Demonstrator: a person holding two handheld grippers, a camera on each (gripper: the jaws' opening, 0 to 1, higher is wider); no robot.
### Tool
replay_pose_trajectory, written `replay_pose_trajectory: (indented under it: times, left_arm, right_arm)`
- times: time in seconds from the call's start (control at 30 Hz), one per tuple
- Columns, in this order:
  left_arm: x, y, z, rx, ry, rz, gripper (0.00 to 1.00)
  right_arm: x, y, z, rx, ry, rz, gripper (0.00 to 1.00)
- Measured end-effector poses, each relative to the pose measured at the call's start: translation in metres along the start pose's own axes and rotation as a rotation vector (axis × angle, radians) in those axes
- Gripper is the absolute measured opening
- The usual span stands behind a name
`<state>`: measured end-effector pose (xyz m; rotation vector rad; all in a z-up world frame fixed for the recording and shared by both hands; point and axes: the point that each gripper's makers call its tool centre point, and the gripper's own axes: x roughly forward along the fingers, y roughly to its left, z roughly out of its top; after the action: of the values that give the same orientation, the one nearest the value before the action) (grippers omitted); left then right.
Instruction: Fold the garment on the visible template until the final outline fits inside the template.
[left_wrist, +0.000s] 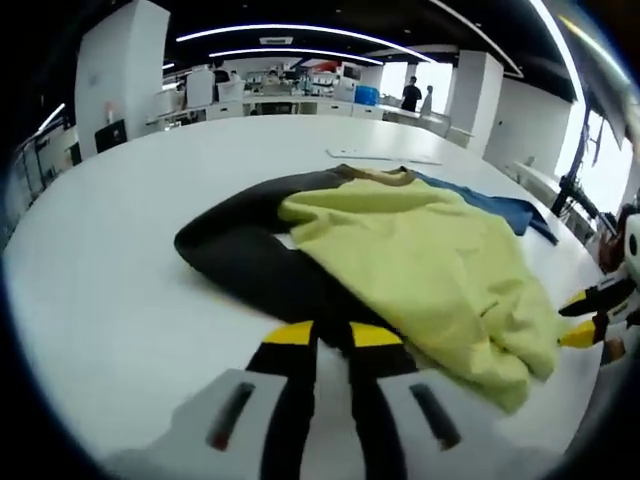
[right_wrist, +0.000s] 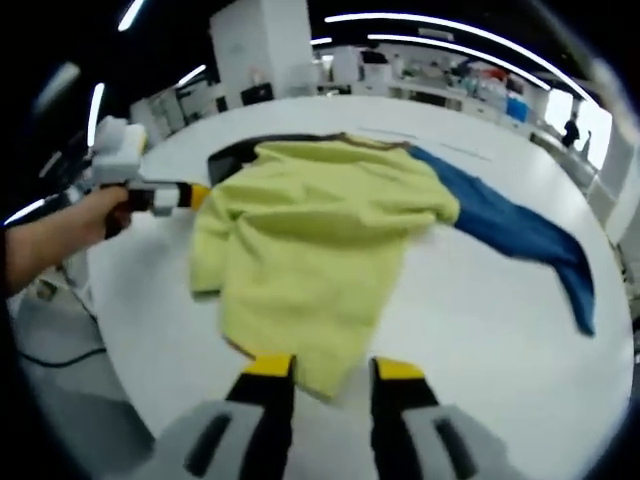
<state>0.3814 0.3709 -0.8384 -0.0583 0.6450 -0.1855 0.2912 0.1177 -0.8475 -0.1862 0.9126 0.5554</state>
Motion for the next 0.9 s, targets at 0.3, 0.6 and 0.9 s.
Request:
replay_pose_trajectory:
  times: [0.3,0.6,0.9]
  left_arm:
    - [-0.012,0.013,0.003,0.003,0.013,0.015,0.00]
    - [-0.047,0.056,0.010,0.179,0.050,0.127,0.00]
    - [-0.079,0.116,0.014,0.249,0.063,0.270,0.00]
  right_arm:
    - [0.003,0.002,0.001,-0.014,-0.007,0.014,0.00]
    - [-0.005,-0.001,0.005,0.031,-0.033,0.029,0.00]
    - [-0.013,-0.002,0.011,0.052,-0.064,0.035,0.00]
